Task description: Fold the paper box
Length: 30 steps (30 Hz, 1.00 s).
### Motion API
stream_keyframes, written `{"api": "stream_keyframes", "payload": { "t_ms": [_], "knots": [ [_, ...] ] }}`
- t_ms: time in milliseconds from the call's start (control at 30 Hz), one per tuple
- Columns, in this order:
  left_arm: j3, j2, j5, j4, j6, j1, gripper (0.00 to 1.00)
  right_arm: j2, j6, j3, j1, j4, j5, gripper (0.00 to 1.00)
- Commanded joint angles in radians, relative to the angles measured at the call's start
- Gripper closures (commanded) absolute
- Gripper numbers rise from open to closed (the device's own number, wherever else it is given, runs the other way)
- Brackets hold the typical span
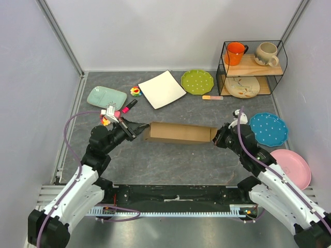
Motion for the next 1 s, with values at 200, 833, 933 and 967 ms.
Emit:
{"api": "stream_keyframes", "payload": {
  "t_ms": [200,833,933,967],
  "knots": [
    [-0.106,0.125,0.089,0.036,-0.046,-0.030,0.98,0.134,0.011,0.097,0.030,0.134,-0.054,1.00],
    [0.016,0.149,0.107,-0.069,-0.023,-0.029,0.98,0.180,0.026,0.197,0.030,0.051,-0.068,1.00],
    [0.024,0.105,0.128,-0.114,-0.027,-0.029,0.98,0.124,0.048,0.199,0.030,0.005,-0.074,1.00],
    [0.024,0.093,0.133,-0.123,-0.031,-0.029,0.98,0.110,0.055,0.197,0.030,-0.007,-0.077,1.00]
  ]
}}
